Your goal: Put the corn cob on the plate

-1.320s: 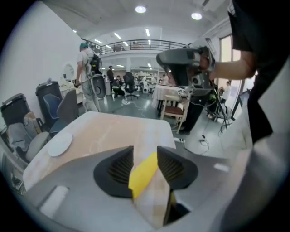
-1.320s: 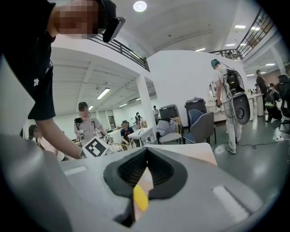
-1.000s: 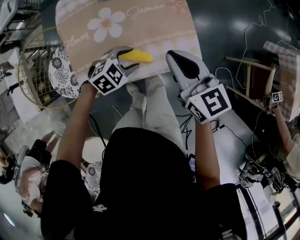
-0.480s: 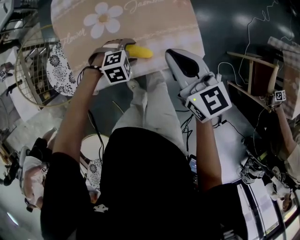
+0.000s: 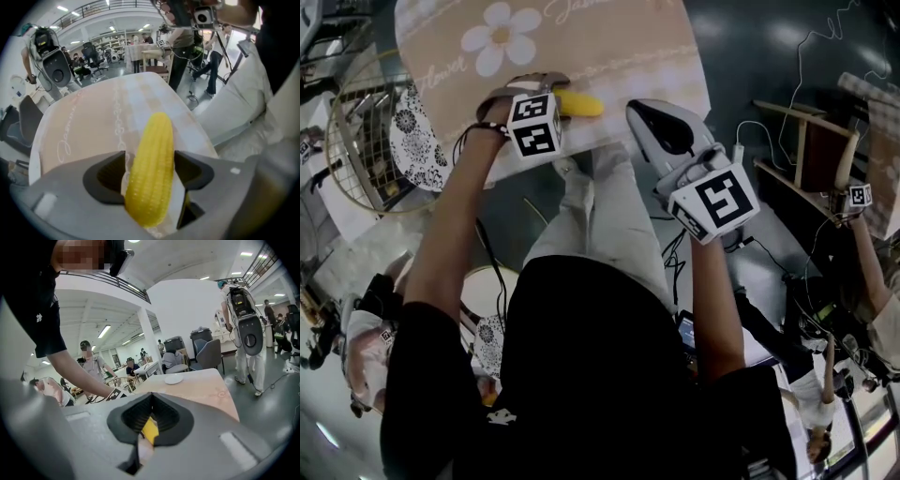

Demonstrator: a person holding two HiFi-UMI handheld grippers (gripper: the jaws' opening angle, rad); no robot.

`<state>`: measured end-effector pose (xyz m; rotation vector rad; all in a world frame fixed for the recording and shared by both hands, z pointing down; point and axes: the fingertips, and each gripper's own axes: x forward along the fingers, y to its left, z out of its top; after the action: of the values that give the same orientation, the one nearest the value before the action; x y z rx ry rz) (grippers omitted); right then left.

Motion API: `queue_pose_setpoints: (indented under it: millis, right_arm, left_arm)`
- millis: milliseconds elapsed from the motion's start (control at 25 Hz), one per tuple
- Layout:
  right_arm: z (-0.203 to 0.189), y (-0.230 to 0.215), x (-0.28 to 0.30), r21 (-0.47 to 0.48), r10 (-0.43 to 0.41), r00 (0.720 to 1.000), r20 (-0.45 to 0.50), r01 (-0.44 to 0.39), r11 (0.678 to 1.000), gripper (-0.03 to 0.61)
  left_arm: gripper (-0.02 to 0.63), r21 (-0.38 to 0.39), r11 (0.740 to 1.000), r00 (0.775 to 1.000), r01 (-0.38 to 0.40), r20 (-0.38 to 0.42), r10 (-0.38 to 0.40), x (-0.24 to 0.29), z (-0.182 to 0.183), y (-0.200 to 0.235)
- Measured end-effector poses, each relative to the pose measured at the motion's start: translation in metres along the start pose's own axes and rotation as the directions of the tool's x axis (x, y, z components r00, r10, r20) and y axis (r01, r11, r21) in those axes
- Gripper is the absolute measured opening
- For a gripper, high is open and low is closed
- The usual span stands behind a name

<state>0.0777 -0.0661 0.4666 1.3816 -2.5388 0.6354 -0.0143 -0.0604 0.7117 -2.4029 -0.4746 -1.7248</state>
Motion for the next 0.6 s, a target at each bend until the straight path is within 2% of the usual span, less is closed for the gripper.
queue_pose_setpoints:
  millis: [240,400,600]
  right_arm:
    - [-0.001,-0.002,0.01,-0.004,0.019,1.0,-0.009,-0.019,1.0,0.002]
    - [-0.006,-0.003,0.016,-0.002,0.029,0.999,-0.016,-0.029,1.0,0.002]
    - [-0.009,-0.003,0.021,0.0,0.039,0.999,-0.026,-0.039,0.999,0.002]
  left_arm:
    - [0.321,-0.034,0.997,0.997,0.074,0.01,-0.073,0.001,0.001,-0.001]
    - [0.344,-0.033,0.998,0.998,0.062,0.014,-0.061,0.002,0.002,0.002]
    - [0.325,-0.04,0.997,0.998,0.059,0.023,-0.058,0.001,0.0,0.001]
